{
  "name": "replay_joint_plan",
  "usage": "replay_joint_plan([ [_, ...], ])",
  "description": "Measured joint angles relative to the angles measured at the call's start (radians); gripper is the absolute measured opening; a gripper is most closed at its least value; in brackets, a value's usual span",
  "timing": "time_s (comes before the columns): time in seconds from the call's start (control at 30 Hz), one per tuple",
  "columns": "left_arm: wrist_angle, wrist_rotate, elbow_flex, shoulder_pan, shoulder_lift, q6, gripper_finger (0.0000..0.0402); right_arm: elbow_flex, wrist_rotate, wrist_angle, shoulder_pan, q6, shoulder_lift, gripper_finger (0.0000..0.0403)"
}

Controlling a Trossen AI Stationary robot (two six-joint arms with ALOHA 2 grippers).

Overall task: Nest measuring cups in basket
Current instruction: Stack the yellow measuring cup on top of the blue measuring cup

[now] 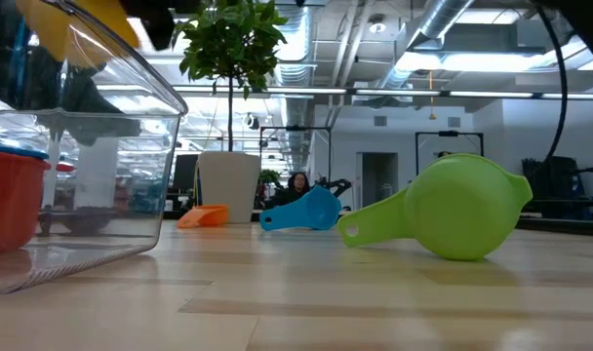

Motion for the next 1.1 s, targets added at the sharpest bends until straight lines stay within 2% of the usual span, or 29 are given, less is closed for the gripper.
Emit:
replay_joint_plan([
  [0.2, 0.001, -0.001, 0.000, 0.000, 0.000, 0.010, 0.0062, 0.090, -0.016, -0.106, 0.023, 0.004, 0.088, 0.0011],
  [0.33, 0.001, -0.001, 0.000, 0.000, 0.000, 0.009, 0.0062, 0.118, -0.013, -0.098, 0.033, 0.014, 0.122, 0.0011],
  [0.67, 0.001, -0.002, 0.000, 0.000, 0.000, -0.006, 0.0062, 0.102, -0.002, -0.077, 0.041, 0.051, 0.122, 0.0011],
  [0.9, 0.001, -0.002, 0.000, 0.000, 0.000, -0.007, 0.0062, 0.102, 0.059, -0.070, 0.053, 0.055, 0.123, 0.0011],
  [1.1, 0.000, -0.002, 0.000, 0.000, 0.000, -0.006, 0.0062, 0.100, 0.051, -0.062, 0.050, 0.061, 0.170, 0.0010],
])
